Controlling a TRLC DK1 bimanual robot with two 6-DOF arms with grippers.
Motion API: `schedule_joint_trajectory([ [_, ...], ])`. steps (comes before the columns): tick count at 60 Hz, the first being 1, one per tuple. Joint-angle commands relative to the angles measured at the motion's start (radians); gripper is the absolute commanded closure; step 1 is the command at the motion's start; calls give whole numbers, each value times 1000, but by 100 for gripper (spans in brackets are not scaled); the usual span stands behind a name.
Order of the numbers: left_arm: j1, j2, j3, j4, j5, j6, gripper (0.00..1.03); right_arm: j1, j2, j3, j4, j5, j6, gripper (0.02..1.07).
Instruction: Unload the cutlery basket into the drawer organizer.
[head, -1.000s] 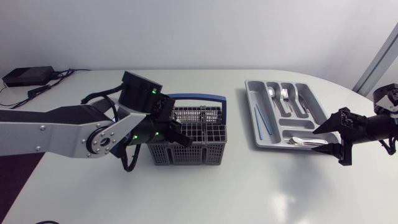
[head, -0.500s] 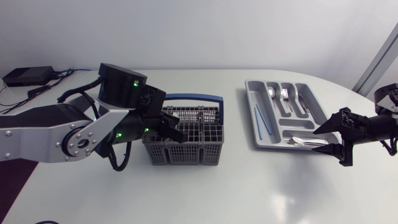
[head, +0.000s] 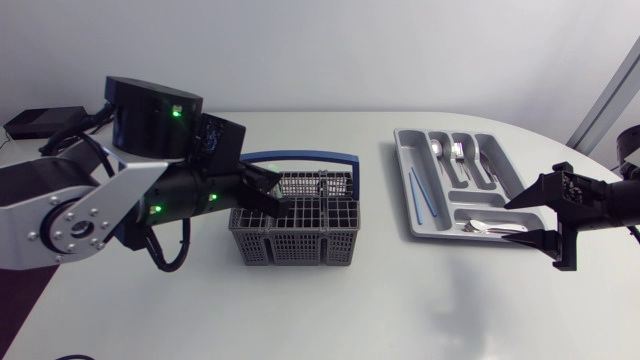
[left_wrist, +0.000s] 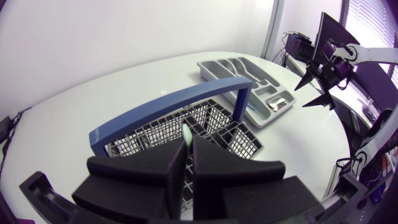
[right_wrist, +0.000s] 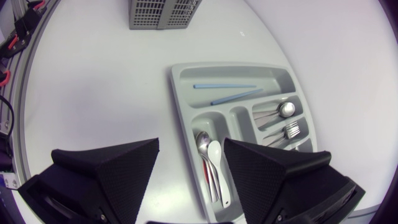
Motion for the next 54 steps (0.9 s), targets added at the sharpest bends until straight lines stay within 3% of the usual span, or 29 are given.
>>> schedule_joint_trajectory([
  [1,1,-34,-27,-15,6,-19,100,27,-61,-37,-33,-17,25,31],
  [12,-3,-71,-23,-49,6,-6,100,84,-196,-71,-73,-50,75,31],
  [39,-33,-198,16,-151,12,50,100,320,-466,-81,-77,-95,402,12],
  [44,-49,-218,23,-162,39,60,100,383,-502,-83,-74,-95,461,12],
  [54,-65,-213,54,-185,172,144,100,500,-544,-83,-45,-112,600,13],
])
